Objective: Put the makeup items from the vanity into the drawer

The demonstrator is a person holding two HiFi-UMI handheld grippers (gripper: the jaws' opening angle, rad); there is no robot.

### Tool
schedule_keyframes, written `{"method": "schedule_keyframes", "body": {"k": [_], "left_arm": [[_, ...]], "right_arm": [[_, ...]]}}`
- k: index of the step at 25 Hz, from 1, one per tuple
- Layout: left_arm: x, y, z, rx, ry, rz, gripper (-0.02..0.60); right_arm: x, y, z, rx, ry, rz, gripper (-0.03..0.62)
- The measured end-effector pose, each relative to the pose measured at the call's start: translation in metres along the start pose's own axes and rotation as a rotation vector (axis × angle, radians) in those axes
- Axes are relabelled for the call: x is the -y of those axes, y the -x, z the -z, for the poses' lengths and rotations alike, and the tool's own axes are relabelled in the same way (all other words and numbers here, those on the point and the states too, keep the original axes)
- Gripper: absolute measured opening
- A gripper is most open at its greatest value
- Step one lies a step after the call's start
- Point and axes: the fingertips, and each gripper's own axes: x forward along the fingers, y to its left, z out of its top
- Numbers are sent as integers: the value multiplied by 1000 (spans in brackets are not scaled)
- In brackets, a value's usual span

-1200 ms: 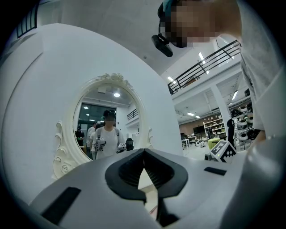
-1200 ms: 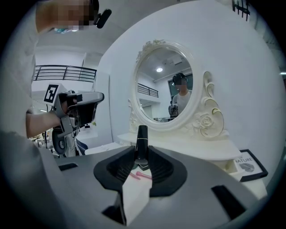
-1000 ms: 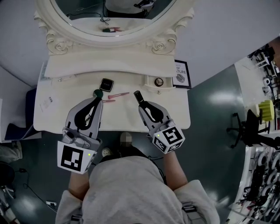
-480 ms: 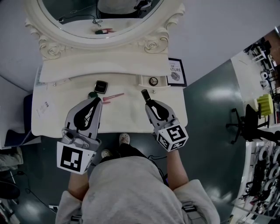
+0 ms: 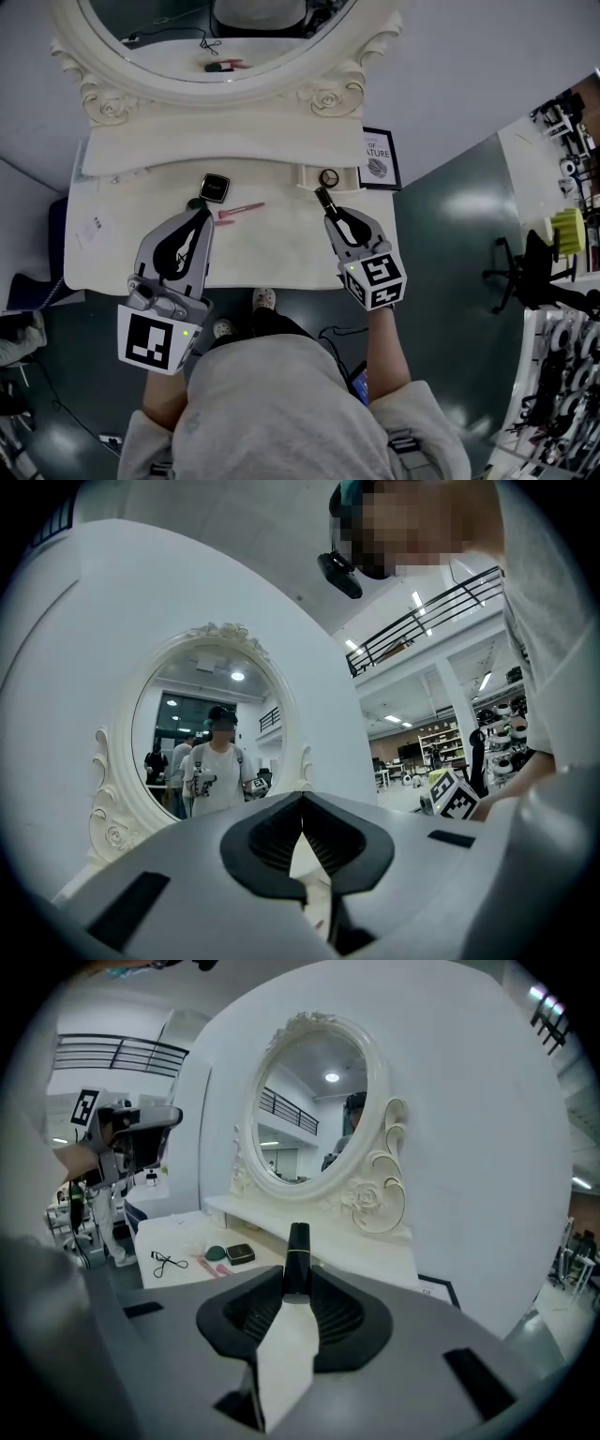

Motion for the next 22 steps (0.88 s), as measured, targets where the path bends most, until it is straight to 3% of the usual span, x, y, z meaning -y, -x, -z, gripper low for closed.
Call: {"method": "schedule_keyframes", "body": {"k": [14, 17, 22], "left_arm": [[-28, 3, -2, 7, -3, -121, 15], [-36, 2, -13, 52, 10, -167, 15], [-45, 6, -9, 26, 17, -206, 15]], "right_arm": [[41, -52, 31, -344, 291, -61, 97], [49, -62, 38, -423, 332, -84, 96], [57, -79, 46, -542, 352, -139, 97]]}}
